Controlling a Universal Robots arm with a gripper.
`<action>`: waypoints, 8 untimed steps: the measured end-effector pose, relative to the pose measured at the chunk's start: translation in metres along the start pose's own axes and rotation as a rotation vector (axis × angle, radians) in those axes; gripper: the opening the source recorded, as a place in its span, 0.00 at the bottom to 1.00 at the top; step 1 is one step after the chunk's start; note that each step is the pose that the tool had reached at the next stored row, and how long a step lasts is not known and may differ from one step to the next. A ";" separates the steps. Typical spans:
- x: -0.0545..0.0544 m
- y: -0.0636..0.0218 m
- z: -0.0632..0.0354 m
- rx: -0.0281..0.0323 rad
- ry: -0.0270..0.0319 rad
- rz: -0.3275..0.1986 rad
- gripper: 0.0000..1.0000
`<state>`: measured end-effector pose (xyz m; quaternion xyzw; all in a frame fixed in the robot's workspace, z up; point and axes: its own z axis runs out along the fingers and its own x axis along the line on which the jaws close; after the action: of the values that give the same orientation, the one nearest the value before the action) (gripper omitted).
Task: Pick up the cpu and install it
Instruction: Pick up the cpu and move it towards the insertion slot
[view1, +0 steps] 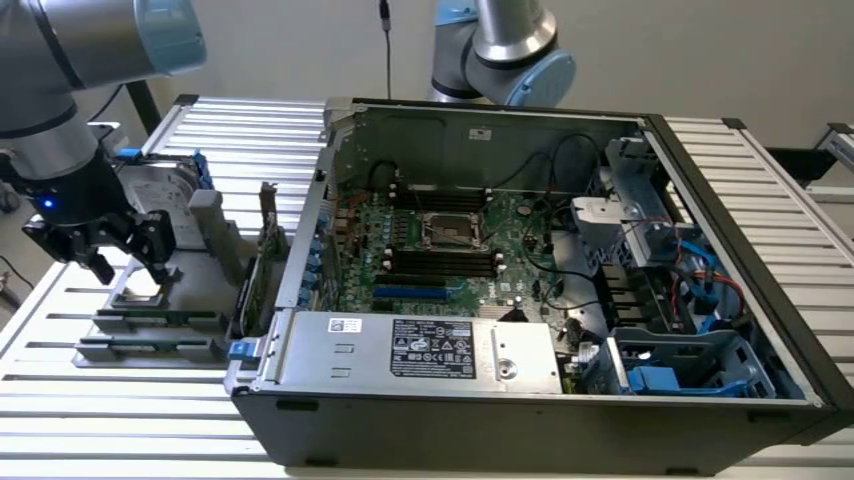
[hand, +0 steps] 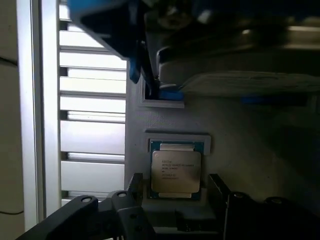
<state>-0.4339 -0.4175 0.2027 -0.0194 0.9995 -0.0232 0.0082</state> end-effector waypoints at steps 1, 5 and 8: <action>0.000 0.0001 0.0001 -0.0001 -0.0001 0.002 0.64; 0.000 0.0014 0.0022 0.0002 0.0007 0.014 0.69; -0.001 0.0031 0.0048 0.0005 0.0013 0.025 0.69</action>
<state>-0.4332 -0.4146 0.1977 -0.0067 0.9997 -0.0233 0.0079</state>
